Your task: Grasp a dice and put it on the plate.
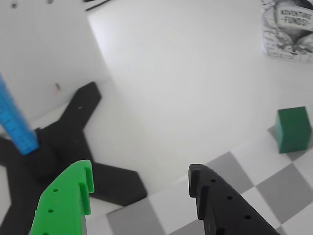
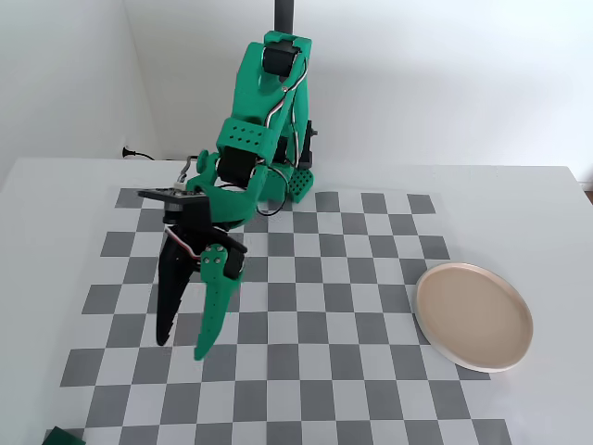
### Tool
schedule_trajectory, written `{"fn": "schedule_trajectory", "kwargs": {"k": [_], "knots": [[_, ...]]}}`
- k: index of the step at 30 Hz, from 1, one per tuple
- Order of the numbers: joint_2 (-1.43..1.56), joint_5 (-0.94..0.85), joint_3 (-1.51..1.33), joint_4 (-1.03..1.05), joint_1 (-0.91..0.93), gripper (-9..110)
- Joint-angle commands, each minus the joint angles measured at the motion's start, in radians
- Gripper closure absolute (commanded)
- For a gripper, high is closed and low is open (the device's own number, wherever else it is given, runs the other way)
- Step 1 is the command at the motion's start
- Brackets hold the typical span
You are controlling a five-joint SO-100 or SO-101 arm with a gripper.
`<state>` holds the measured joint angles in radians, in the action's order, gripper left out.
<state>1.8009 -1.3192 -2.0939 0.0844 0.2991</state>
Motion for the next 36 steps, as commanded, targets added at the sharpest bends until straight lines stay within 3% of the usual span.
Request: {"fn": "schedule_trajectory", "kwargs": {"k": [1, 16, 36], "knots": [[-0.063, -0.014, 0.184, -0.031, 0.072, 85], [-0.443, -0.077, 0.52, -0.009, 0.255, 80], [-0.816, -0.176, 0.937, 0.118, 0.241, 78]]}}
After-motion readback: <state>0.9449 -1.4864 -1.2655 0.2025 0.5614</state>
